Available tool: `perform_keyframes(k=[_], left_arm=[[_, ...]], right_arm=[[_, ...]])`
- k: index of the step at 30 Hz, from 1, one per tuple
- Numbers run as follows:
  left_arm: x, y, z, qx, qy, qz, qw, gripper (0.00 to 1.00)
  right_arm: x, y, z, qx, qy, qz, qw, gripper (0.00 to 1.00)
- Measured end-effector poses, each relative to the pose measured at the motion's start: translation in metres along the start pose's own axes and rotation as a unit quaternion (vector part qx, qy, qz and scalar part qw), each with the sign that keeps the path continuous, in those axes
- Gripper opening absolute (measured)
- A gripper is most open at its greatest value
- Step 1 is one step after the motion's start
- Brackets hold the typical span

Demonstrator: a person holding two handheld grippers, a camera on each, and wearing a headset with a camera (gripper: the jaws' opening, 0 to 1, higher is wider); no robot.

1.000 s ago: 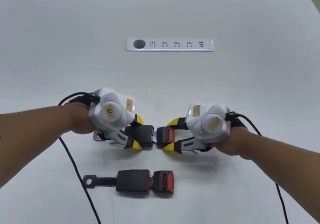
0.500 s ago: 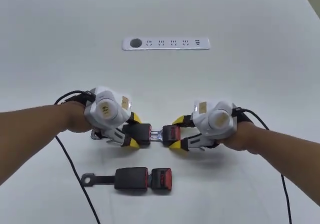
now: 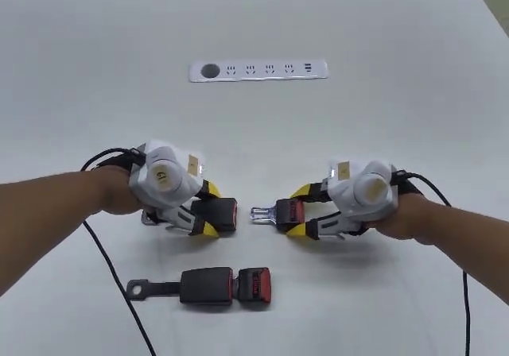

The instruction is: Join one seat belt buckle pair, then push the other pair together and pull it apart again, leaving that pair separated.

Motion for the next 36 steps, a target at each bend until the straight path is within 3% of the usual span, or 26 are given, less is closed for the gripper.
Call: perform_keyframes(k=[14,36], left_arm=[[0.001,0.001,0.000,0.000,0.000,-0.001,1.0000,0.36],[0.001,0.001,0.000,0.000,0.001,0.000,1.0000,0.36]], right_arm=[[0.025,-0.005,-0.018,0.009,0.009,0.011,0.9999,0.36],[0.047,-0.009,-0.046,0.018,0.018,0.020,0.9995,0.36]])
Point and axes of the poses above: the centre of the closed fingertips' face, and the gripper's own axes: z roughly forward along the fingers, y roughly to its left, x roughly out of its underside, the point moved 5 cm from there along -z, roughly backward along the fingers, and after that the axes turned 9 degrees about x, right-handed, at the moved point
